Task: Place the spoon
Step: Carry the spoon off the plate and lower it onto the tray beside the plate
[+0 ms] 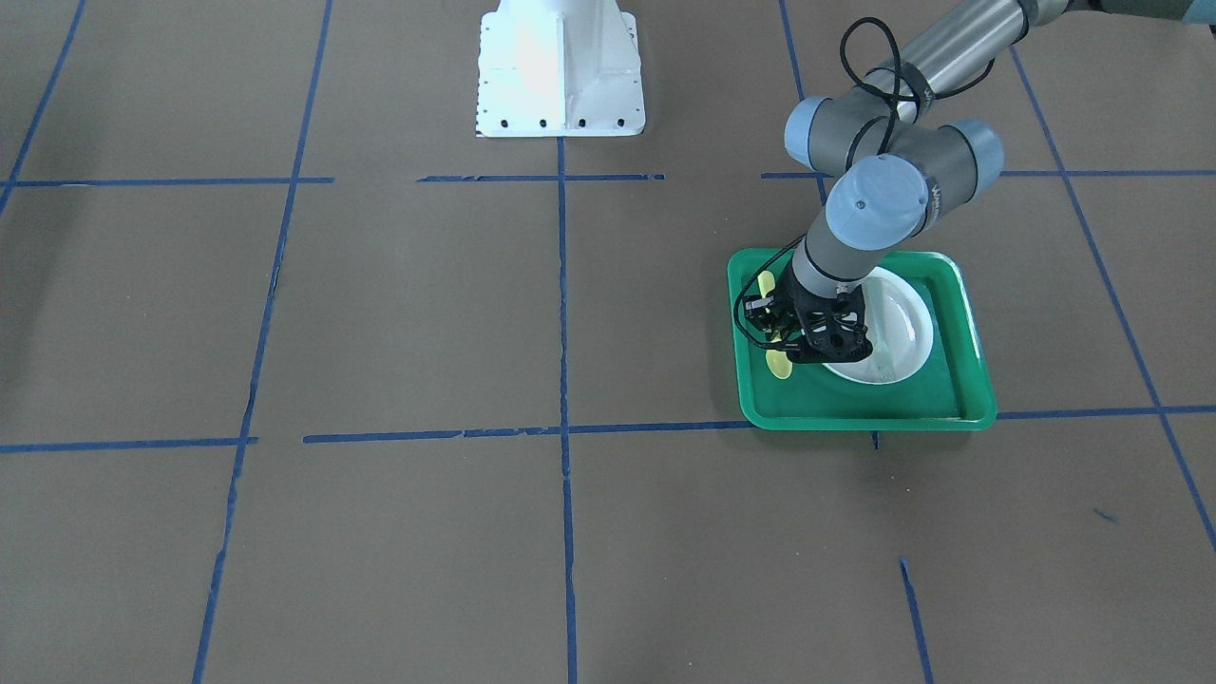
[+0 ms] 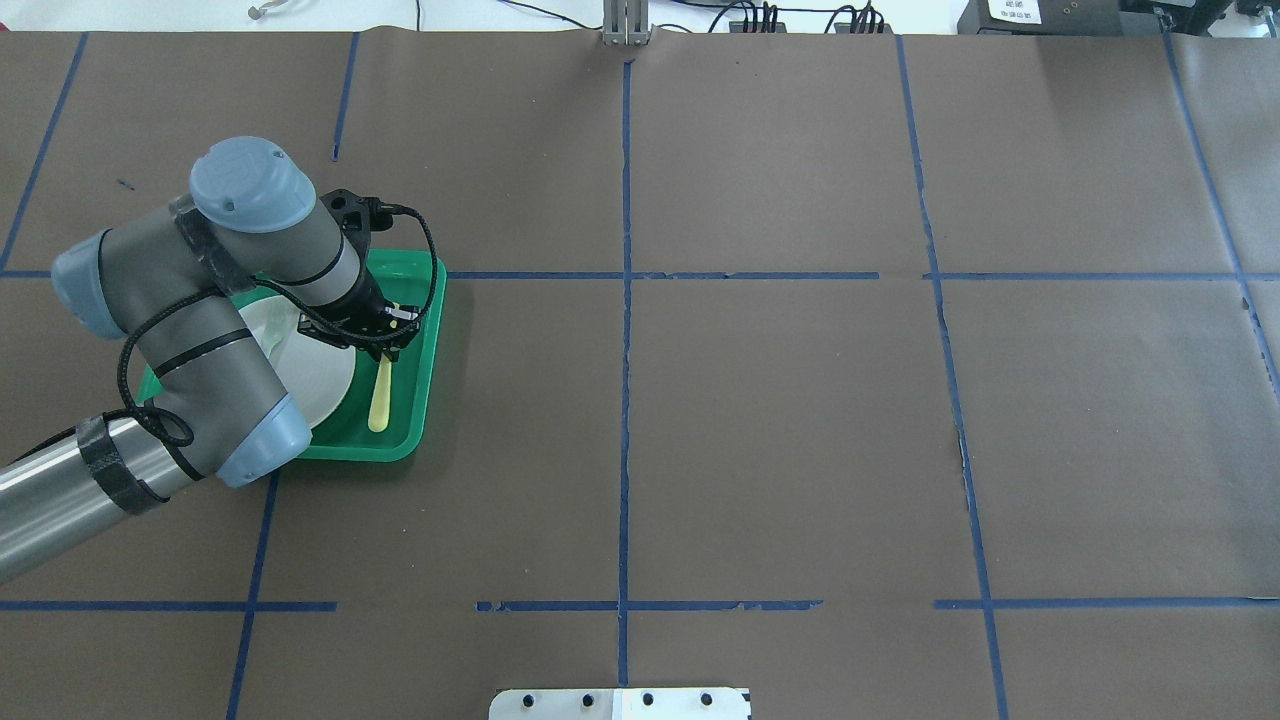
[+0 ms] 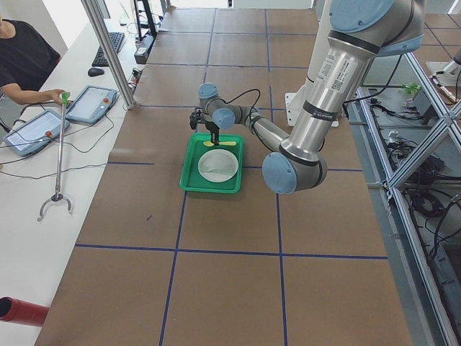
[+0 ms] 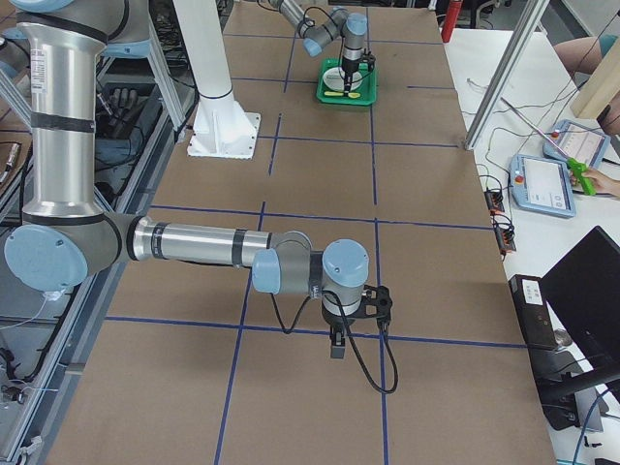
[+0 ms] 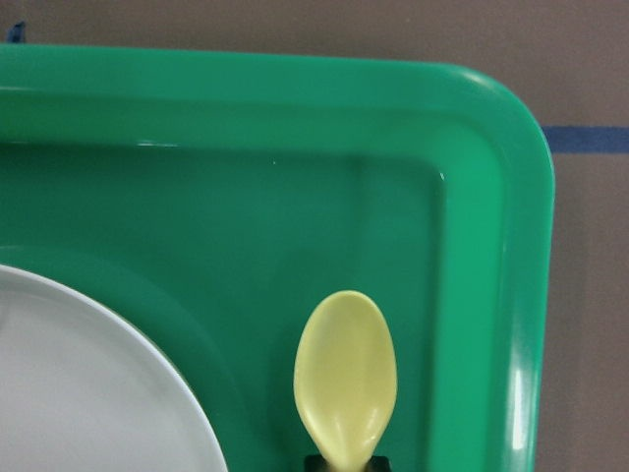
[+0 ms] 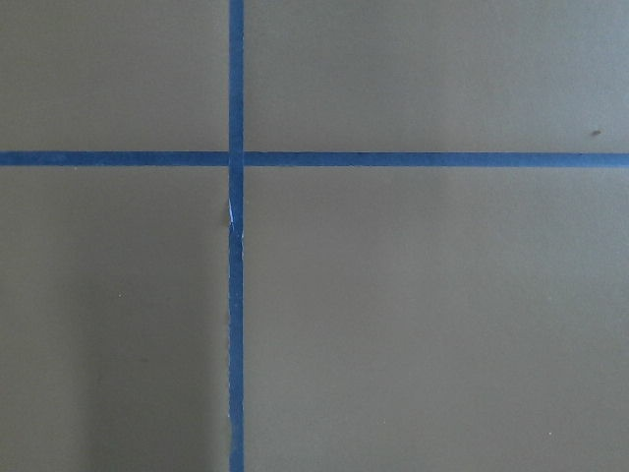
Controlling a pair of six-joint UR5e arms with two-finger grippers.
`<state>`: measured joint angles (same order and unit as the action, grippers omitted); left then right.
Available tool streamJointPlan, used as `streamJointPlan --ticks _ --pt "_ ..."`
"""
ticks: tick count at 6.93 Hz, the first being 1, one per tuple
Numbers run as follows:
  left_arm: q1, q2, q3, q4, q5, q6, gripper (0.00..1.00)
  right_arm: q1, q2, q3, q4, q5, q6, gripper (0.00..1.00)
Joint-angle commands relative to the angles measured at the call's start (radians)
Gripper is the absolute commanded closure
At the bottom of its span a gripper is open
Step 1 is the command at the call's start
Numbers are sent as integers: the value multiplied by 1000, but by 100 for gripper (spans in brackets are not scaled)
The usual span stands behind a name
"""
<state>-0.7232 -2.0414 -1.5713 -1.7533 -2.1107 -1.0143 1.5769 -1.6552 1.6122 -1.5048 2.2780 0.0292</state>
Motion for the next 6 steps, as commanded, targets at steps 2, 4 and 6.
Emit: streamJointPlan --ticks 2,4,6 --pt "1 3 -1 0 1 0 58 0 0 0 0 0 0 0" --pt "-8 6 -12 2 0 -1 42 0 0 0 0 0 0 0" --pt "-74 4 -56 3 -6 -1 36 0 0 0 0 0 0 0"
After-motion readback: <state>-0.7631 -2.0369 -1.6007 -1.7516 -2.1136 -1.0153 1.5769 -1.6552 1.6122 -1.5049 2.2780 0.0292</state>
